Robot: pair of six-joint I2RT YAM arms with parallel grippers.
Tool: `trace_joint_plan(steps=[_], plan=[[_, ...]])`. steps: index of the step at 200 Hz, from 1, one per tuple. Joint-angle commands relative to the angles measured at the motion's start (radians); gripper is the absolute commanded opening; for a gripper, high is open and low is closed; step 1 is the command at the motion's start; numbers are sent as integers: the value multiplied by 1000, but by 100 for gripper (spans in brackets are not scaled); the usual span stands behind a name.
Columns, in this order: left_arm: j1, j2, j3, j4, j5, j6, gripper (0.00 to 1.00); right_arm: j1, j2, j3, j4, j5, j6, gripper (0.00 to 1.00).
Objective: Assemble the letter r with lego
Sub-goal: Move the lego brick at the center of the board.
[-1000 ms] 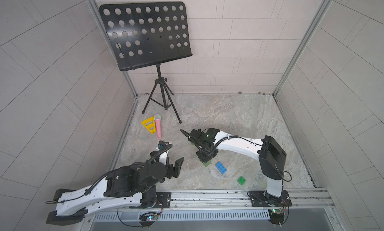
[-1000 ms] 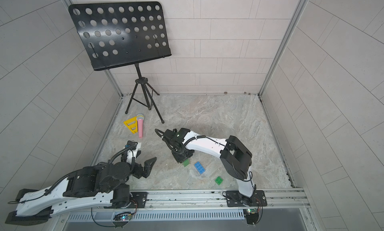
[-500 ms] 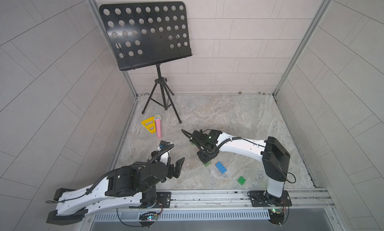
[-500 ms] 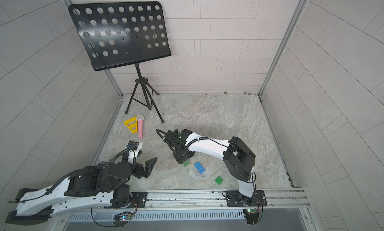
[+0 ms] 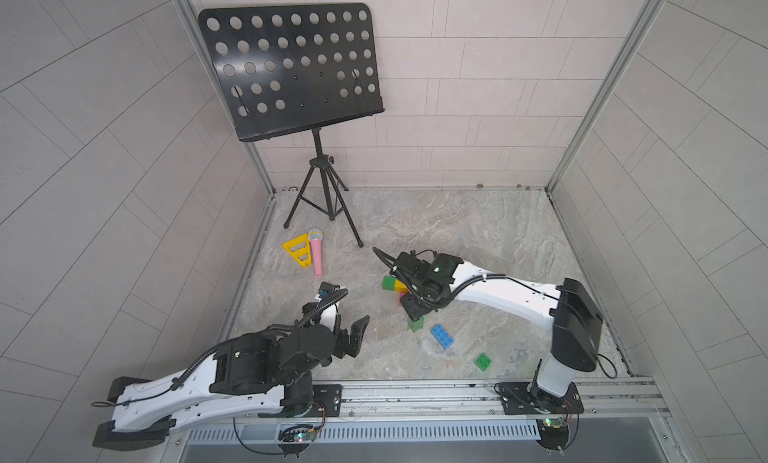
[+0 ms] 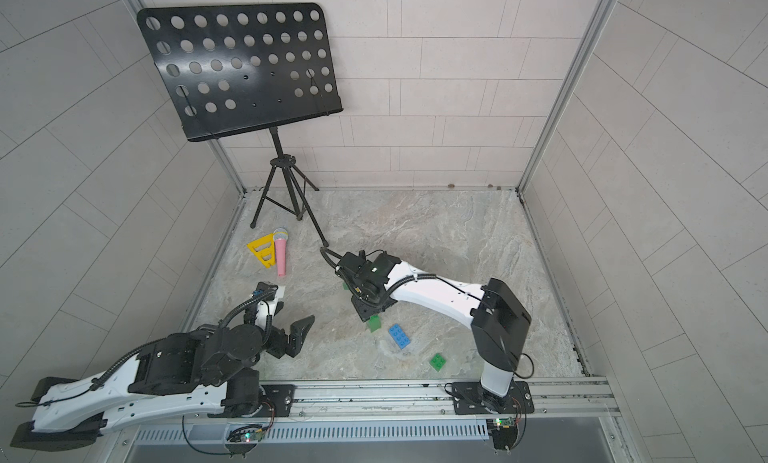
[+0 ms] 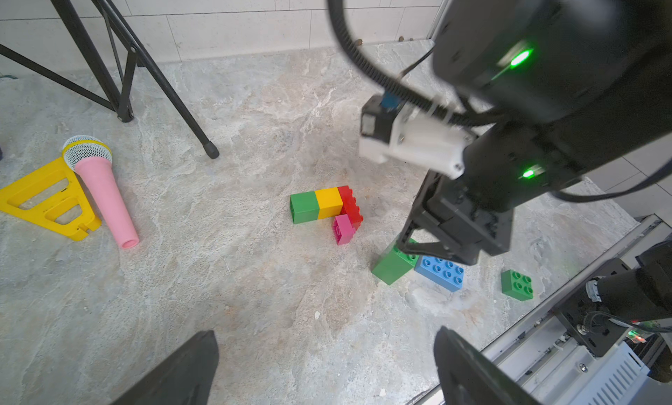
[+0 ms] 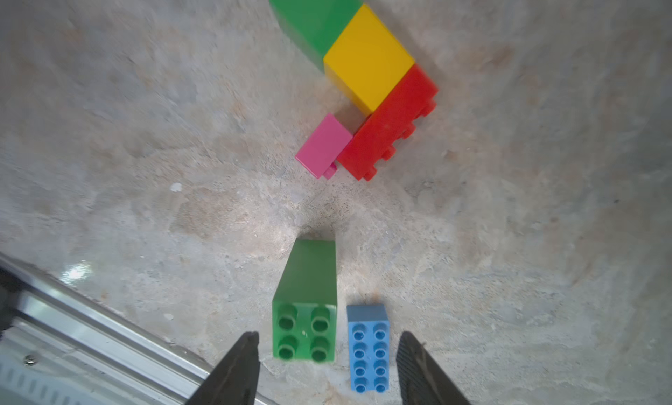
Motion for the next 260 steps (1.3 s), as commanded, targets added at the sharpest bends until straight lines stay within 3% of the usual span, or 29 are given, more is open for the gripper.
trace_joint_plan(steps=[1, 28, 80, 163, 176, 194, 225, 260], plan=[[-5, -8, -10, 11, -8, 8, 100, -19, -118, -79, -29, 66, 88, 63], [-5, -8, -11, 11, -9, 8, 100, -69, -261, -270, -55, 133, 224, 63], [-5, -7, -13, 18, -5, 12, 100, -79, -457, -598, -61, 52, 376, 64], [-5, -4, -18, 20, -5, 10, 100, -22, -553, -764, 3, -59, 366, 68], [-5, -6, -17, 18, -6, 9, 100, -16, -545, -777, 10, -77, 357, 76], [-5, -4, -15, 16, -11, 7, 100, 0, -511, -791, 4, -77, 347, 77], [-5, -2, -14, 12, -8, 5, 100, 11, -455, -806, 56, -89, 344, 74], [-5, -3, -13, 10, -11, 1, 100, 11, -422, -813, 82, -89, 341, 63]])
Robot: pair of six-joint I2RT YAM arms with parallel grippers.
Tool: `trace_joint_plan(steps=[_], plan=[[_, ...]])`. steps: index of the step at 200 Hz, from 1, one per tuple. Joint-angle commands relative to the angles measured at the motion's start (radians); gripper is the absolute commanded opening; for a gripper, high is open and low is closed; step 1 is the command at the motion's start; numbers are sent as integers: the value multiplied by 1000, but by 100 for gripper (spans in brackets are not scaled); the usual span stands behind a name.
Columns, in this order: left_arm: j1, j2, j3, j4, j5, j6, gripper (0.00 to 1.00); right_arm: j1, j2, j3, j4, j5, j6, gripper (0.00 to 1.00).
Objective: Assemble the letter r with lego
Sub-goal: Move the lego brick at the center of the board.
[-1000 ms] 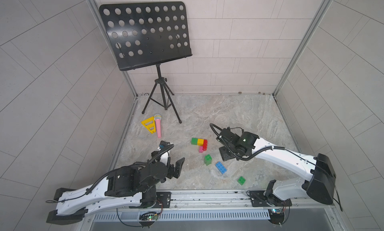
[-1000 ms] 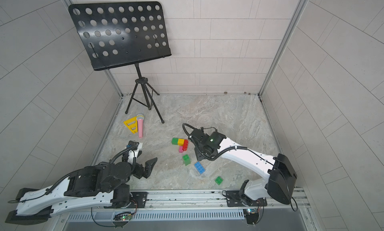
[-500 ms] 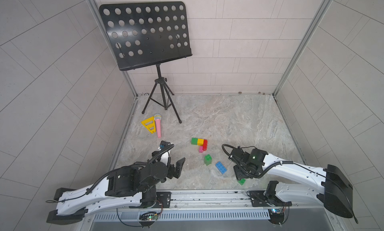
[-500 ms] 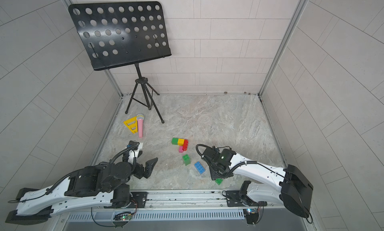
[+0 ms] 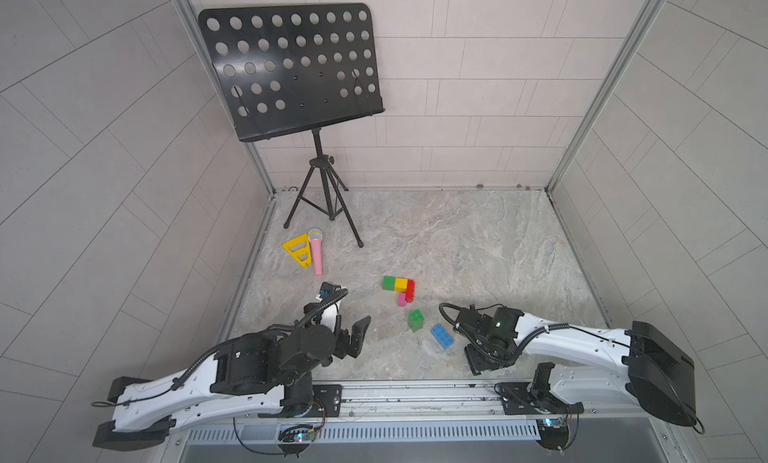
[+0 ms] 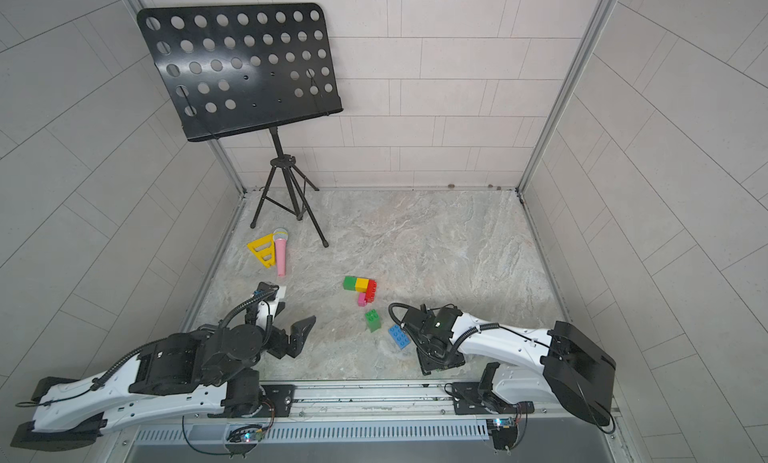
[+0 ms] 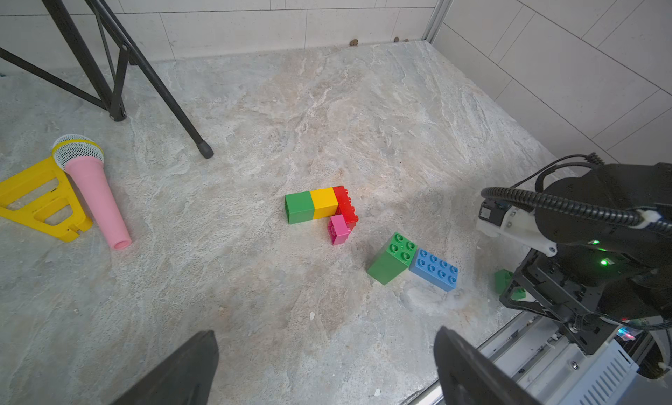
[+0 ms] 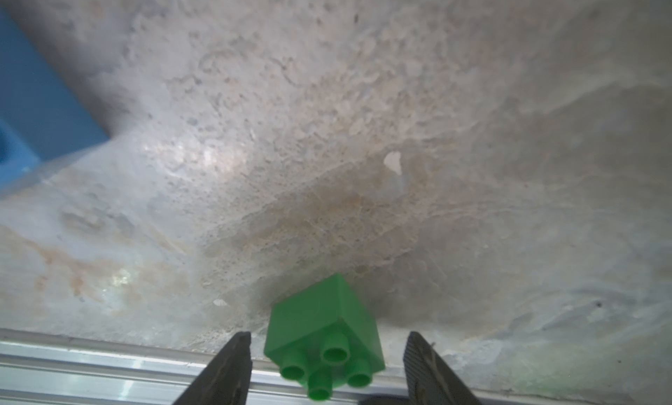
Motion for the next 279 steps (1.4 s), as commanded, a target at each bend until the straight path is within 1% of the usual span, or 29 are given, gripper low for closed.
trace_joint_plan(steps=[1, 40, 81, 110, 142, 176, 183, 189, 197, 211, 220, 230, 247, 279], plan=[[-3, -4, -10, -4, -20, 1, 100, 4, 14, -4, 17, 8, 7, 63], [-3, -1, -10, -4, -20, 0, 100, 4, 58, 14, 21, 14, -21, 56], [-4, 2, -10, -4, -17, 1, 100, 1, 121, 32, 24, 16, -50, 37], [-5, 2, -7, -8, -20, -2, 100, -4, 134, 70, 30, 17, -54, 19], [-4, 1, -8, -7, -20, -4, 100, -34, 150, 102, 45, 35, -39, 13], [-4, 3, -8, -7, -19, -3, 100, -106, 219, 164, 53, 56, -43, 12], [-4, 3, -7, -7, -19, -3, 100, -115, 235, 180, 53, 60, -45, 14], [-5, 2, -8, -7, -19, -3, 100, -123, 248, 195, 54, 61, -51, 17], [-6, 2, -8, -9, -18, -3, 100, -126, 262, 219, 53, 66, -56, 26], [-7, 0, -8, -9, -20, -3, 100, -129, 284, 259, 43, 68, -67, 37], [-6, 0, -7, -8, -22, -3, 100, -130, 295, 286, 28, 74, -74, 45], [-7, 0, -8, -8, -24, -3, 100, -129, 300, 312, 14, 81, -82, 52], [-8, 0, -8, -10, -21, -3, 100, -130, 280, 339, -1, 101, -91, 57], [-9, 5, -8, -10, -23, -3, 100, -141, 240, 355, -34, 116, -117, 63]])
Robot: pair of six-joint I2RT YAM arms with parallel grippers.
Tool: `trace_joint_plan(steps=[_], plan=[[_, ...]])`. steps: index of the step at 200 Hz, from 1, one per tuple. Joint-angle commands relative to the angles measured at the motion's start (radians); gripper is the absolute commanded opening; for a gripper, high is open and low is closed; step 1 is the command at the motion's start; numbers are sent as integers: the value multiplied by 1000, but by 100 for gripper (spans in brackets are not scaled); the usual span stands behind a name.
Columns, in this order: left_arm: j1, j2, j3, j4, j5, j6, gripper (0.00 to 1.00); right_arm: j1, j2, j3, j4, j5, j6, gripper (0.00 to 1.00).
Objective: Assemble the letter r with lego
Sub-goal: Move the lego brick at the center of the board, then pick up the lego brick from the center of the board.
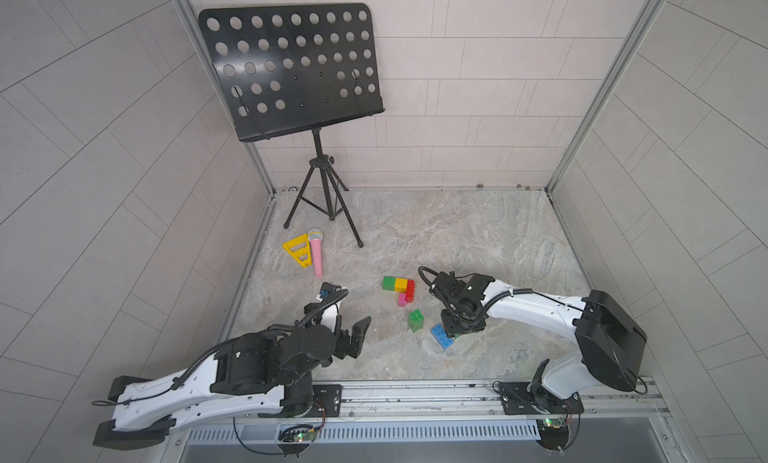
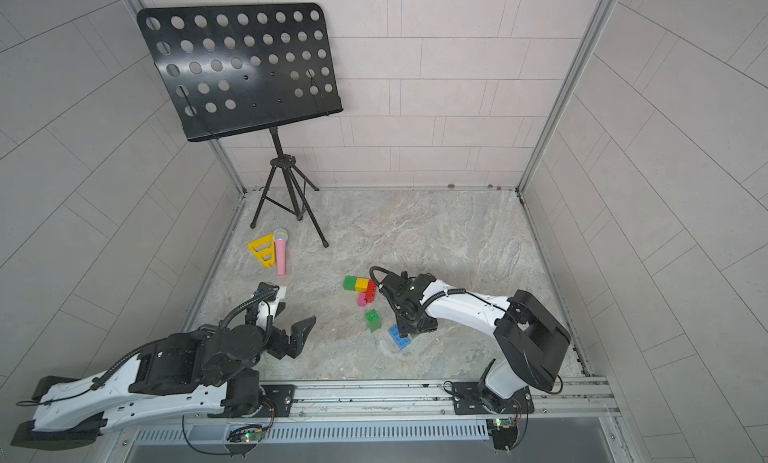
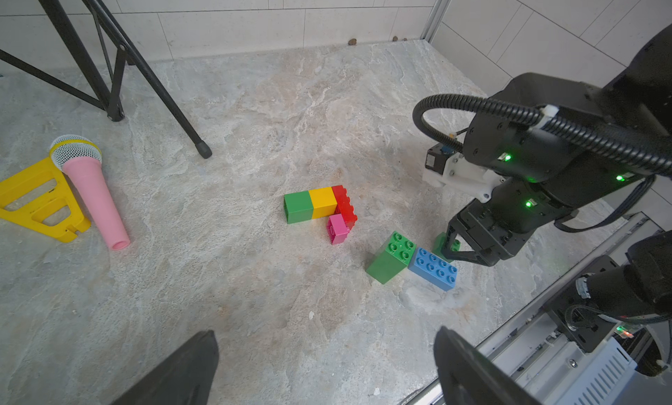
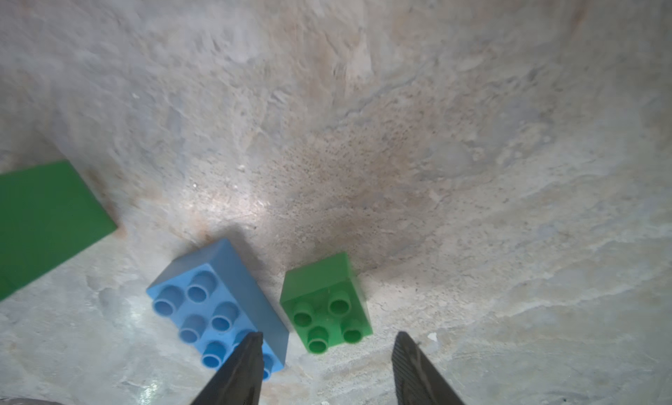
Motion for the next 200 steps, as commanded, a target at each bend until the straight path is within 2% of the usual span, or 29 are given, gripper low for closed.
trace_joint_plan(steps=[1, 21, 58, 109, 166, 200], plan=[[-4, 6, -8, -8, -23, -2, 100, -11, -39, 15, -71, 44, -22, 63], [-4, 11, -7, -9, -21, -2, 100, -13, -48, 22, -75, 43, -46, 64], [-6, 18, -5, -8, -19, -1, 100, 23, -57, 27, -1, -33, -84, 59], [-5, 20, -5, -8, -20, -1, 100, 116, 43, 76, 49, -26, -63, 59], [-7, 17, -5, -12, -23, -6, 100, 122, 115, 95, 33, 0, -68, 59], [-7, 28, -3, -12, -21, -5, 100, 124, 134, 83, 62, -24, -63, 56]])
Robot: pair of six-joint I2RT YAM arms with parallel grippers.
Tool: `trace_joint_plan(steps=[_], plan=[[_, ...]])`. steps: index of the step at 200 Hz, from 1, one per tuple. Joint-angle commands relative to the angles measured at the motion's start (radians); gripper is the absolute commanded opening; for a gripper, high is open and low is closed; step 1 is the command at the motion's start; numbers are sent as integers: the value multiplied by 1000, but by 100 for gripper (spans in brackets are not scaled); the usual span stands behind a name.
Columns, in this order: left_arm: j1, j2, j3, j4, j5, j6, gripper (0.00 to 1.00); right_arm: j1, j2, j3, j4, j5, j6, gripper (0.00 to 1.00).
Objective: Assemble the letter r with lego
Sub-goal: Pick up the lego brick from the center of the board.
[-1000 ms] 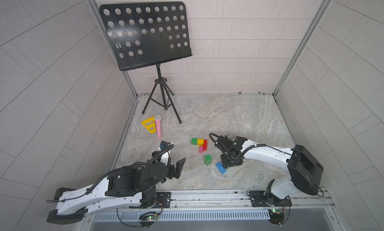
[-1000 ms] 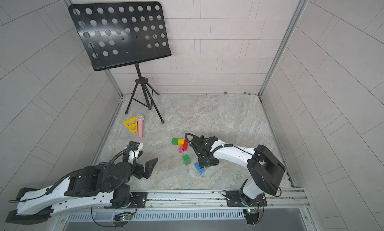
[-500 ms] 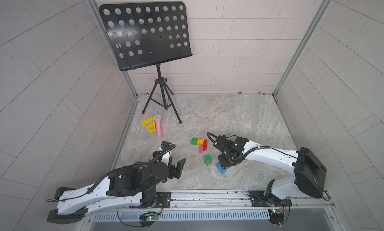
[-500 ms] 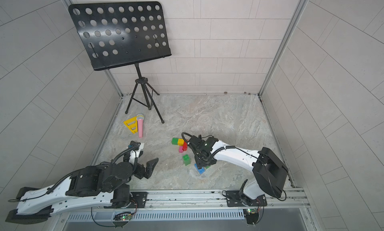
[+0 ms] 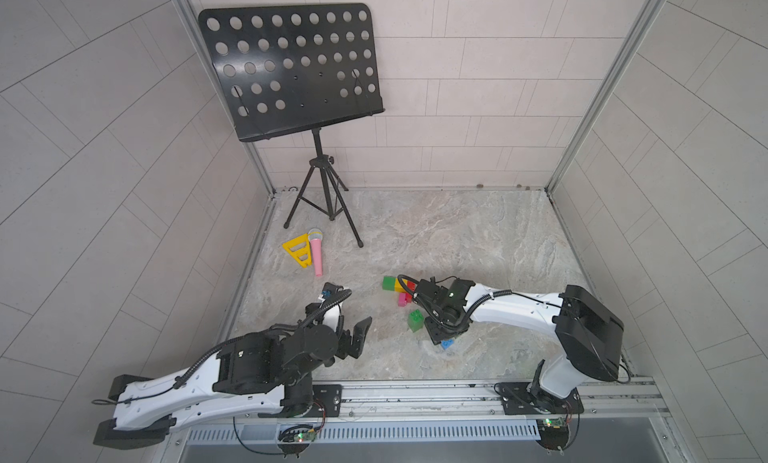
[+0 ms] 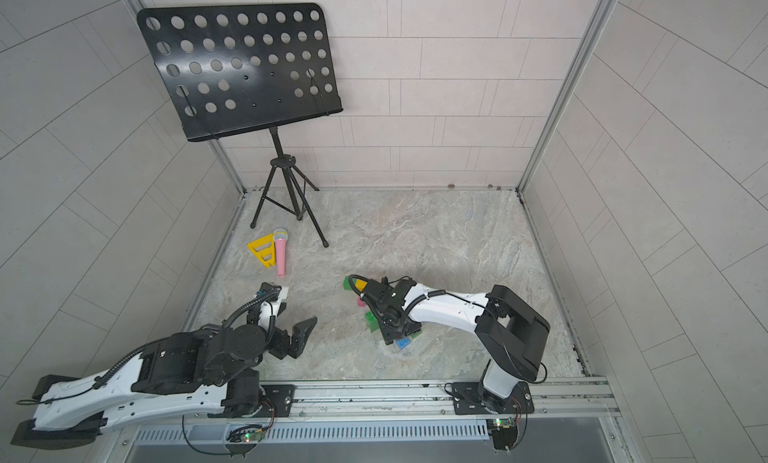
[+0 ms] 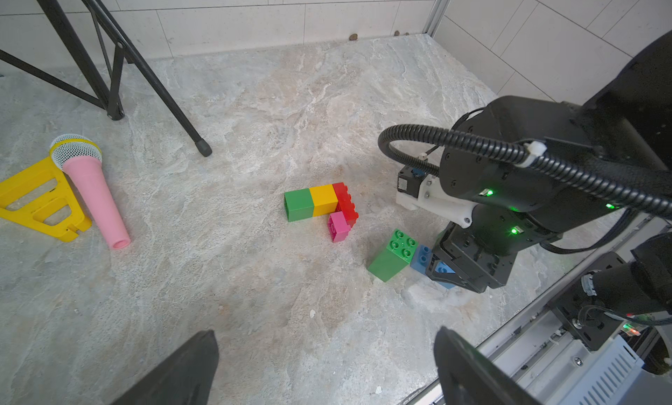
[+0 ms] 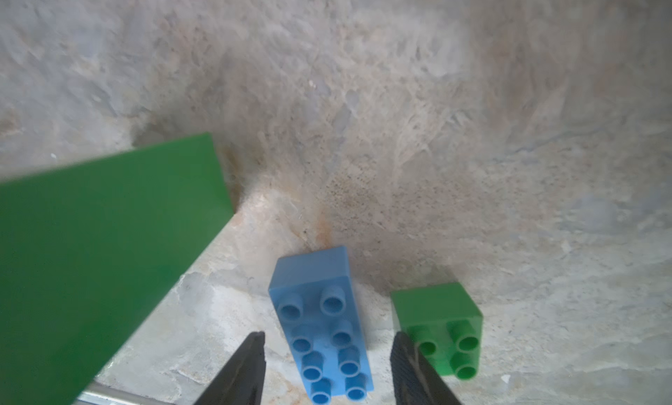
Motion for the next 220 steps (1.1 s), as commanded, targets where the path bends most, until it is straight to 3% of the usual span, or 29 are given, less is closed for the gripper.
trace_joint_plan(steps=[1, 94, 131, 145, 171, 220], plan=[[-5, 11, -3, -12, -21, -4, 100, 4, 16, 5, 5, 5, 7, 56], [-8, 16, -3, -13, -22, -2, 100, 8, 78, 18, 27, -10, 16, 42], [-8, 15, -3, -13, -22, -4, 100, 8, 90, 17, 30, -13, 17, 40], [-7, 15, -3, -13, -22, -4, 100, 8, 90, 17, 32, -14, 16, 32], [-8, 15, -3, -13, -22, -4, 100, 6, 69, 27, 15, -7, 12, 0], [-8, 17, -3, -13, -23, -5, 100, -49, -43, 54, -37, 14, -14, 0]])
